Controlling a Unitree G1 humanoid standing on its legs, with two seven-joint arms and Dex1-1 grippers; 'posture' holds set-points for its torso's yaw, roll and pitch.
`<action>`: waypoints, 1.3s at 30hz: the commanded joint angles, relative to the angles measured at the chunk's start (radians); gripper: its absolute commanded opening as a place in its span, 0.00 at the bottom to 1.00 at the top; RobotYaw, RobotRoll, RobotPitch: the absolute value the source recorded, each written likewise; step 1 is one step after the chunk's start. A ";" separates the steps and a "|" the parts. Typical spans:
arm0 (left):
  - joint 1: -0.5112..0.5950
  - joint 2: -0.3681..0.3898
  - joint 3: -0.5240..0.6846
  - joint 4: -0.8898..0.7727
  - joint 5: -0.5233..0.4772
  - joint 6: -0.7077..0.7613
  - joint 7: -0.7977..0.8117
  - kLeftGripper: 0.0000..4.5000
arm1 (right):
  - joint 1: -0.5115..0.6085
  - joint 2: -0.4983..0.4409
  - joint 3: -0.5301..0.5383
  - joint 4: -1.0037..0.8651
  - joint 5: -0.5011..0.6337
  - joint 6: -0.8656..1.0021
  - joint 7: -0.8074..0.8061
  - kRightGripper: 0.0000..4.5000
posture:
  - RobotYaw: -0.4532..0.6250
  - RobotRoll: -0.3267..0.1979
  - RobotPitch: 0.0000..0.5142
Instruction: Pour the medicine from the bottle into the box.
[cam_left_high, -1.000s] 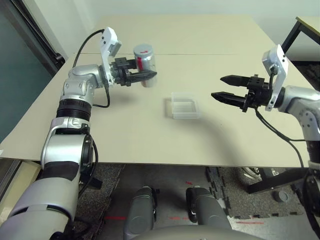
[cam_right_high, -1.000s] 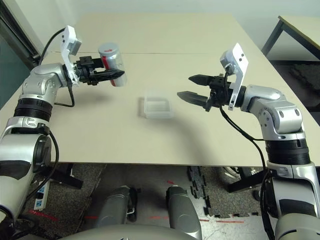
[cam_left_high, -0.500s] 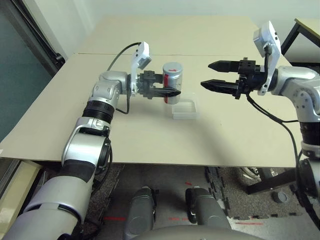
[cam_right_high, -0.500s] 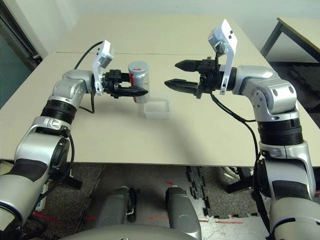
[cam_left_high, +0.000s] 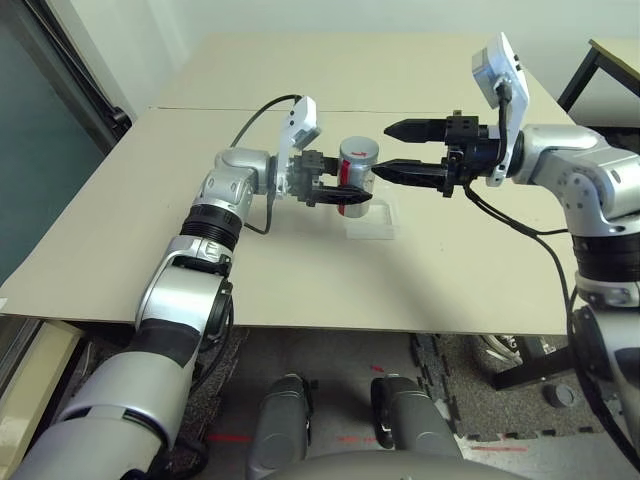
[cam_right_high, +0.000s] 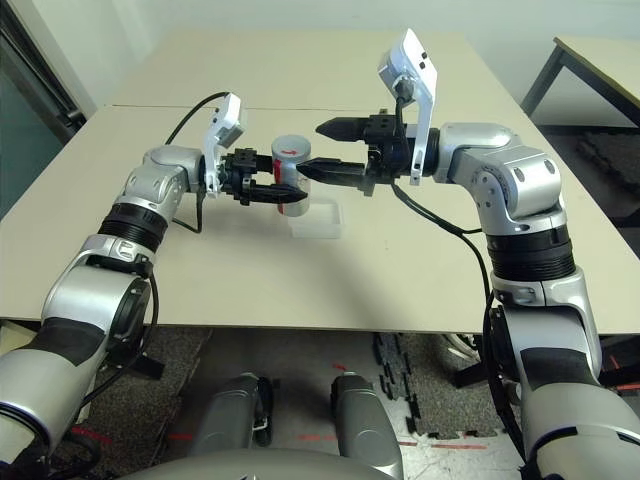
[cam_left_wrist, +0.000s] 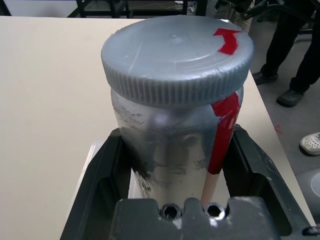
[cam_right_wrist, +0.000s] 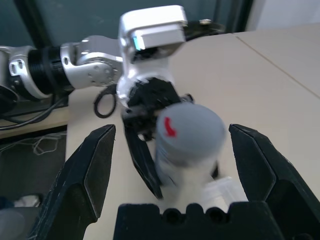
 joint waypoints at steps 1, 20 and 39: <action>-0.024 -0.013 -0.008 0.031 0.019 -0.017 -0.004 0.62 | -0.033 0.018 0.026 0.023 -0.019 -0.013 -0.001 1.00 | 0.33 0.62 0.11; -0.012 -0.046 -0.020 -0.018 0.011 0.001 -0.007 0.62 | -0.071 0.107 0.062 0.154 -0.139 -0.135 -0.023 1.00 | 0.35 0.62 0.13; 0.009 -0.040 -0.012 -0.061 0.002 0.028 0.008 0.62 | -0.048 0.092 0.033 0.187 -0.154 -0.149 -0.014 1.00 | 0.36 0.62 0.14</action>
